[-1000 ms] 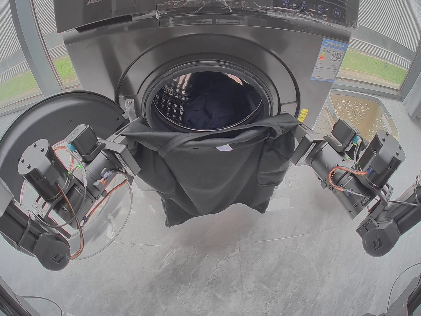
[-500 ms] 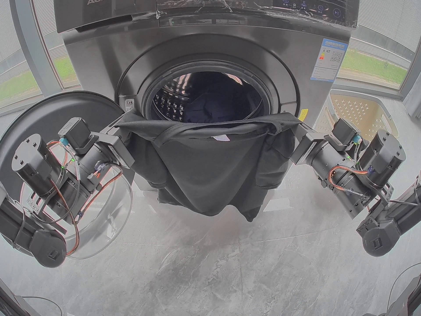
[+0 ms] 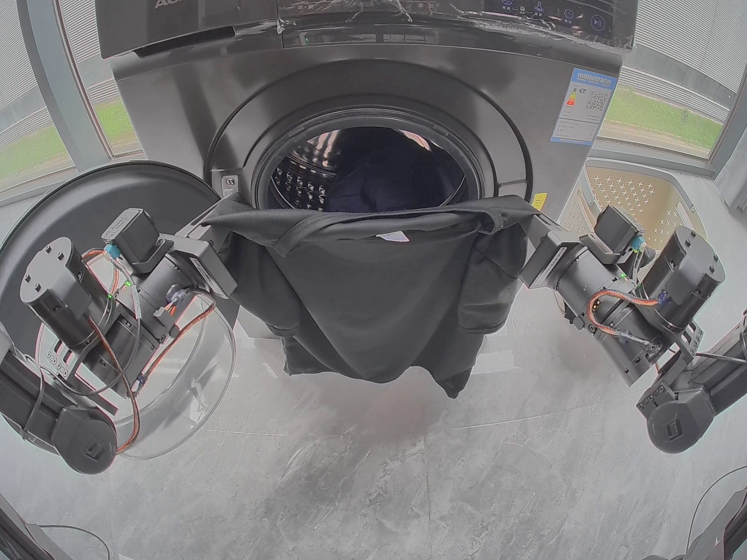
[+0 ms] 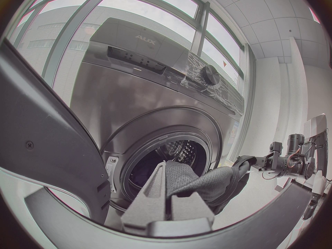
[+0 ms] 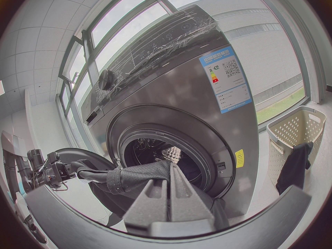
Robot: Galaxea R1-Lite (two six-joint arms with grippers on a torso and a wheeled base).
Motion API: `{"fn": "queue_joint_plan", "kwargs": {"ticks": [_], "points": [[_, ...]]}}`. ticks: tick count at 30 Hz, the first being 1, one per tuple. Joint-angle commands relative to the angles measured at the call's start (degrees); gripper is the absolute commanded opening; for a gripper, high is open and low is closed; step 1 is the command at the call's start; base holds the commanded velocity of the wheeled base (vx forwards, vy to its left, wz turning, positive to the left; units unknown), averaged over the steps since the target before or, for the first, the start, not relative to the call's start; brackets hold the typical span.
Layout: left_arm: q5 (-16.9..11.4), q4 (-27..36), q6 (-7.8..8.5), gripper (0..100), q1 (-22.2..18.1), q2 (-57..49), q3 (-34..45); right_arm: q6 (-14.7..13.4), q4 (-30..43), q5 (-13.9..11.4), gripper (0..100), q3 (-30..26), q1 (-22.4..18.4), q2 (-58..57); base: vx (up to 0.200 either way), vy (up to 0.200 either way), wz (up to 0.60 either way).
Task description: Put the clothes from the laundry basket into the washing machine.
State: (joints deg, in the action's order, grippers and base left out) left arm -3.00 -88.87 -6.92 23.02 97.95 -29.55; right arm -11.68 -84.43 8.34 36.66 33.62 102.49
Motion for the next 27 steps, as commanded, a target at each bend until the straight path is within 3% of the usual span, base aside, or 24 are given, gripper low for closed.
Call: {"fn": "queue_joint_plan", "kwargs": {"ticks": [1, 18, 20, 21, 27], "points": [[0.0, 0.0, -0.02, 0, 0.0, 0.0, 0.0, 0.0, 0.1, 0.0, 0, 0.1, 0.0, -0.2, 0.0, 0.0, 0.0], [-0.1, 0.0, 0.07, 0, 0.6, 0.5, 0.4, 0.0, 0.1, 0.0, 0, -0.1, 0.0, -0.2, 0.0, 0.0, 0.0], [-0.1, 0.0, 0.42, 0, 2.0, 0.8, 0.5, -0.1, 0.1, 0.0, 0, -0.4, 0.5, 0.3, 0.0, 0.0, 0.0], [-0.2, 0.0, 0.33, 0, 4.7, 1.3, -0.2, -0.1, 0.1, 0.0, 0, -1.5, 0.9, 0.7, 0.0, 0.0, 0.0], [-0.6, 0.0, 0.42, 0, 8.0, 2.0, -1.4, -0.5, 0.1, -0.1, 0, -2.6, 2.4, 1.8, 0.0, 0.0, 0.0]]}}
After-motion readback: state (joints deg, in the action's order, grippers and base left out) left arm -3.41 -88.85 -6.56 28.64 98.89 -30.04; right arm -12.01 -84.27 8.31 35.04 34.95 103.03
